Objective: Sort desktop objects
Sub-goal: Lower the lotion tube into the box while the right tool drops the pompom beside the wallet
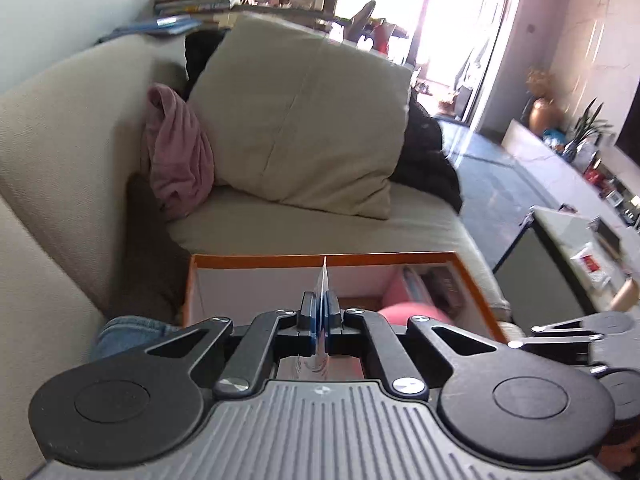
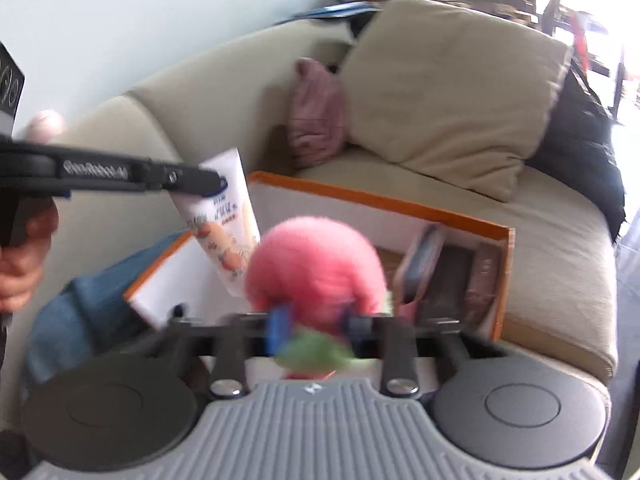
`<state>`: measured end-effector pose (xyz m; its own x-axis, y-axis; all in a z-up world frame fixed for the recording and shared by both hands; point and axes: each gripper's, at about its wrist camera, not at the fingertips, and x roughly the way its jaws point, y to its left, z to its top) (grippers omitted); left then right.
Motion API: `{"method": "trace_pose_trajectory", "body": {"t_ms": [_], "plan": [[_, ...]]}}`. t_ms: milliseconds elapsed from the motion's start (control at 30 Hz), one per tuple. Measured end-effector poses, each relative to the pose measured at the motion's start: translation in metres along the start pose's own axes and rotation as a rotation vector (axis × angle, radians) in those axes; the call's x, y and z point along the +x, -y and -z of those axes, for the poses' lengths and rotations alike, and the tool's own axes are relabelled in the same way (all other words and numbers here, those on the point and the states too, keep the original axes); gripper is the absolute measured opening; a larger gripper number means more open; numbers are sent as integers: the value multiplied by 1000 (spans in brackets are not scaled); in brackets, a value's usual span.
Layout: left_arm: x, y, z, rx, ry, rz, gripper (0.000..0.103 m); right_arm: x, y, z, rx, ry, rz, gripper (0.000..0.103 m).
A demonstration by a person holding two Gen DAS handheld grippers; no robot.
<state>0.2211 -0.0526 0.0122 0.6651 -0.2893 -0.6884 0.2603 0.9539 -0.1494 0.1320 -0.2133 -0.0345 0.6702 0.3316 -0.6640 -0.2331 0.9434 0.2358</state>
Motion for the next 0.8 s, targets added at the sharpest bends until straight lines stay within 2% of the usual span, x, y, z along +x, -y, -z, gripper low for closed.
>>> {"method": "trace_pose_trajectory", "body": {"t_ms": [167,333,367,400,467,633,800], "plan": [[57,-2,0,-12,-65,18,3,29,22,-1,16,-65,17,0],[81,-3,0,-3,-70,3,3,52,22,8,-34,-179,-8,8],[84,-2,0,8,-69,5,3,58,22,9,-43,-202,-10,14],[87,-1,-2,18,-69,7,3,65,21,8,-46,-226,-8,27],[93,-1,-2,6,-87,42,3,75,20,6,-60,-256,-8,36],[100,2,-1,9,-85,78,4,88,13,-1,-113,-283,14,36],[102,-10,-5,-85,-111,130,7,100,14,-5,-113,-327,31,39]]}}
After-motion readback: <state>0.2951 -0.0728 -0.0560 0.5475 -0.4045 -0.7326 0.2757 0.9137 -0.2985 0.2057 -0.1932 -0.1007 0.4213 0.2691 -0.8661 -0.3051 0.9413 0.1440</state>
